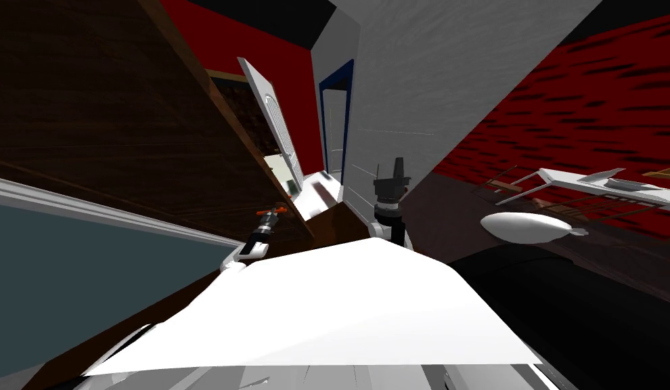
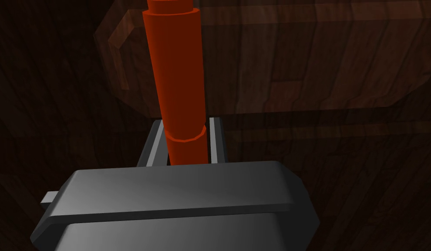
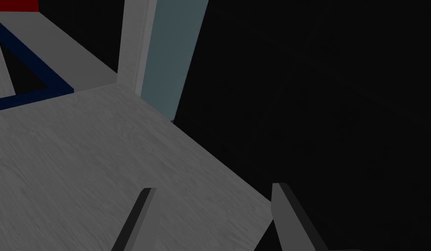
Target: Pull the door open
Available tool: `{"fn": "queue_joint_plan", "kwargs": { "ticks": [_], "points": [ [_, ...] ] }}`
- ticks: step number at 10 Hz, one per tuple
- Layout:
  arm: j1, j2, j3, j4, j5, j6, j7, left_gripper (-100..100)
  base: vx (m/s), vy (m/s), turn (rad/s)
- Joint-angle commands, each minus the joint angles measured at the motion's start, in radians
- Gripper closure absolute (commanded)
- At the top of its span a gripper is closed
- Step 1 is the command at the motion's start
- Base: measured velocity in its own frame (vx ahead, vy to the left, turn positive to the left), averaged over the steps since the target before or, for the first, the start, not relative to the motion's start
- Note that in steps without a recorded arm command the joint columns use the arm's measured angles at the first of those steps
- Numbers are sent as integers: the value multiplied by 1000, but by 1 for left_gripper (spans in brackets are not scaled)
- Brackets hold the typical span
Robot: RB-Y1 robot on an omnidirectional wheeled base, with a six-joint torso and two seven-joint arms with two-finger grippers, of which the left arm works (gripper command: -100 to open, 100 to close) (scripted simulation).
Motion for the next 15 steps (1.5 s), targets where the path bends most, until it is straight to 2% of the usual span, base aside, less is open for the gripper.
{"fn": "queue_joint_plan", "kwargs": {
  "ticks": [1,6,7,8,15],
  "points": [
    [18,23,-15,2,5,-29,19,100,-162,61,-155],
    [65,98,-45,7,22,-109,71,100,-214,82,-141],
    [59,88,-45,3,19,-95,65,100,-99,40,-44],
    [70,102,-58,7,21,-117,76,100,-125,62,-119],
    [106,172,-101,24,34,-219,119,100,-213,98,-157]
  ]
}}
